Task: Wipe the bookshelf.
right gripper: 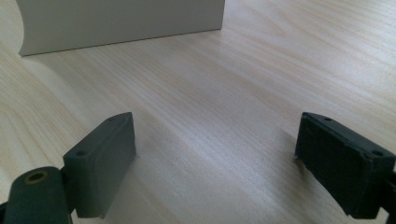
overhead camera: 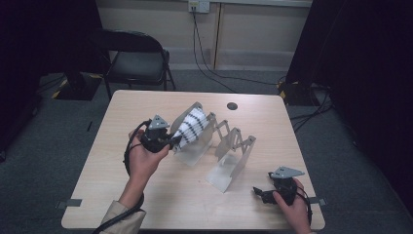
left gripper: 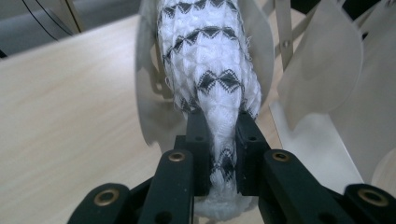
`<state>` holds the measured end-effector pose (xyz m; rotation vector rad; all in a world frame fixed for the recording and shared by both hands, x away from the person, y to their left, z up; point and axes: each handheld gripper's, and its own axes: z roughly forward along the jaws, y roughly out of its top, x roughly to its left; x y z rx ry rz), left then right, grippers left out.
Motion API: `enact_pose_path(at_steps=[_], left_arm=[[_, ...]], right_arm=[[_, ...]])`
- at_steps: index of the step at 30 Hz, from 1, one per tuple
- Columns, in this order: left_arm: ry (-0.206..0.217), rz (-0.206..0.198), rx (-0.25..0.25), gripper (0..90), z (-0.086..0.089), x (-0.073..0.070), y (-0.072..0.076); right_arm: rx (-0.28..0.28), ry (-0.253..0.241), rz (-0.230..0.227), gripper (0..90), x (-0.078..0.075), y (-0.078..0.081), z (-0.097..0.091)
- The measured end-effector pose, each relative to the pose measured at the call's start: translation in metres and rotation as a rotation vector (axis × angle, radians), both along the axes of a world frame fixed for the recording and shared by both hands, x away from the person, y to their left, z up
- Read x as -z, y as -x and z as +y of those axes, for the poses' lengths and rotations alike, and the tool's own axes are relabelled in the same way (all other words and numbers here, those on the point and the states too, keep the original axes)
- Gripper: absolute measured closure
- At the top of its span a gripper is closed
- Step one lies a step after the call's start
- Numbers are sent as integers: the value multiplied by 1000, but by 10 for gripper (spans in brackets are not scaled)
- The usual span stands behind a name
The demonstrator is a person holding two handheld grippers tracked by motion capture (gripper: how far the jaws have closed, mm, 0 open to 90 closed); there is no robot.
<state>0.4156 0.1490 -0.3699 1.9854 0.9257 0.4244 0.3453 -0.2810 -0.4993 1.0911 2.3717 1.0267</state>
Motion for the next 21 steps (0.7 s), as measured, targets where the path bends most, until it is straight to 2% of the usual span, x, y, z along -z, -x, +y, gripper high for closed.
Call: enact_pose_path(at_steps=[1,4,7,14,16,21], left_arm=[[-2,-14,-4,792,2,-5,-1],[0,-14,-22,792,6,-9,-6],[13,0,-39,792,10,-4,-10],[5,28,-47,792,12,8,-13],[13,35,-52,792,10,12,-13],[3,58,-54,792,7,24,-12]], right_arm=[[0,0,0,115,0,0,0],[0,0,0,115,0,0,0],[0,0,0,115,0,0,0],[-1,0,0,115,0,0,0],[-2,0,-1,115,0,0,0],[-4,-2,-1,115,0,0,0]])
